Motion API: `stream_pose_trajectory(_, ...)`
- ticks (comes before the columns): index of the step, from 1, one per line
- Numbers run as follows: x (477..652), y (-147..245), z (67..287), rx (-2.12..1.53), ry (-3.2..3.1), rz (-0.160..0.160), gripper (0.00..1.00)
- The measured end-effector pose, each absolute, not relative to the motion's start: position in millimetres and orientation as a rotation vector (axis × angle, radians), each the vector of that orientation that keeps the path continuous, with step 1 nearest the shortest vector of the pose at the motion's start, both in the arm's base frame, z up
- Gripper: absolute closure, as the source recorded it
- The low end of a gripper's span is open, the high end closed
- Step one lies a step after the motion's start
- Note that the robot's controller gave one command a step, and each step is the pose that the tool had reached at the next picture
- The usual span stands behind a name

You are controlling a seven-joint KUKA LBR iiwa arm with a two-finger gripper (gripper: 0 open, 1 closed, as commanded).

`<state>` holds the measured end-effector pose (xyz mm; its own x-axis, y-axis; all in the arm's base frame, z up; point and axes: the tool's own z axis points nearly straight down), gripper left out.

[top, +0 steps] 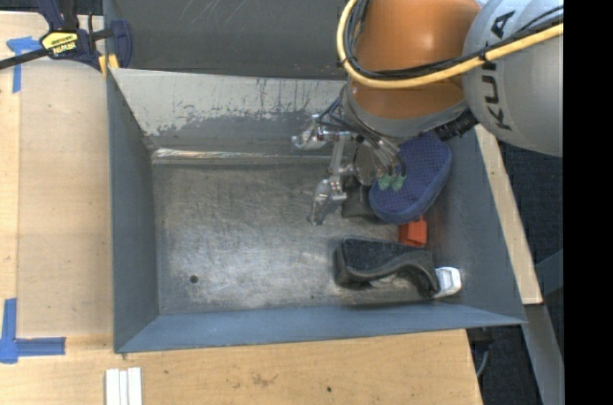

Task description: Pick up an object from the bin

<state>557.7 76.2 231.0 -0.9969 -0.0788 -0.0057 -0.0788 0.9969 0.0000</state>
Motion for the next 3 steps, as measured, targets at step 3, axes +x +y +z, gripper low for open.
stream_pose_trajectory(3, 510.4, -29.5, 112.3, 0.802, 3.039, -0.009, 0.00)
